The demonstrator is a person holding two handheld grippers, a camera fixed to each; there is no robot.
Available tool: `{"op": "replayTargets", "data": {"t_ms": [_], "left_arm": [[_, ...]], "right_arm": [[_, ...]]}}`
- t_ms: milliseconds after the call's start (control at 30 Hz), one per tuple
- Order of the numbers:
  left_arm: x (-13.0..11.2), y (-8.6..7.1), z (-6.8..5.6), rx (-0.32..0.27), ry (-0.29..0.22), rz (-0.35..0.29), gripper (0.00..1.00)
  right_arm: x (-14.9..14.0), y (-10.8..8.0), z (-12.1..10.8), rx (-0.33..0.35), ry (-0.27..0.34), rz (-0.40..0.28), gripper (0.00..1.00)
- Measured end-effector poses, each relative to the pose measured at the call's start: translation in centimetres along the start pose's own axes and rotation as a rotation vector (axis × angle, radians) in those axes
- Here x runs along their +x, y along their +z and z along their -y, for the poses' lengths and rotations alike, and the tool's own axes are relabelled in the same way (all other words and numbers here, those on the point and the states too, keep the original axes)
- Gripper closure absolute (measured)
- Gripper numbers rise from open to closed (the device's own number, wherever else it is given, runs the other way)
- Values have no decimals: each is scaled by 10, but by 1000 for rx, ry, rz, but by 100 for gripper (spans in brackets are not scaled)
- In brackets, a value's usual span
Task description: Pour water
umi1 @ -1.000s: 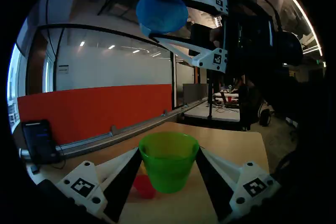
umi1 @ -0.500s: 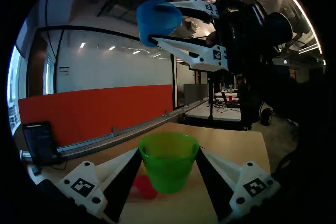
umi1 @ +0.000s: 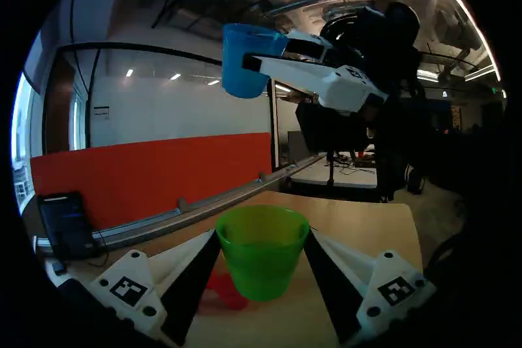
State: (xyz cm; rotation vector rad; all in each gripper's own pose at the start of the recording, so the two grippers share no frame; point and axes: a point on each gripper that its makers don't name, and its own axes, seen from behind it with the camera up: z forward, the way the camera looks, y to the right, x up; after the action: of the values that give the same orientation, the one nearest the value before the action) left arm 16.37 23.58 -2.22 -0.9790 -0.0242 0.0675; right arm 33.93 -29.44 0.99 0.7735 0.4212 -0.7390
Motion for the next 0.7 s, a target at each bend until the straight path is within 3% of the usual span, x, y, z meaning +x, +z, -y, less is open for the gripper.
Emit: {"op": "replayTargets", "data": {"t_ms": [267, 400, 500, 700], "left_arm": [[2, 0, 0, 4, 10, 2, 13], [3, 0, 2, 10, 17, 2, 13], [2, 1, 3, 11, 15, 3, 13], [1, 3, 7, 23, 25, 15, 13]], "right_arm": [[-1, -7, 8, 43, 393, 13, 10], [2, -9, 10, 72, 561, 7, 10], [4, -12, 11, 92, 640, -2, 10], [-6, -13, 12, 95, 658, 12, 10]]}}
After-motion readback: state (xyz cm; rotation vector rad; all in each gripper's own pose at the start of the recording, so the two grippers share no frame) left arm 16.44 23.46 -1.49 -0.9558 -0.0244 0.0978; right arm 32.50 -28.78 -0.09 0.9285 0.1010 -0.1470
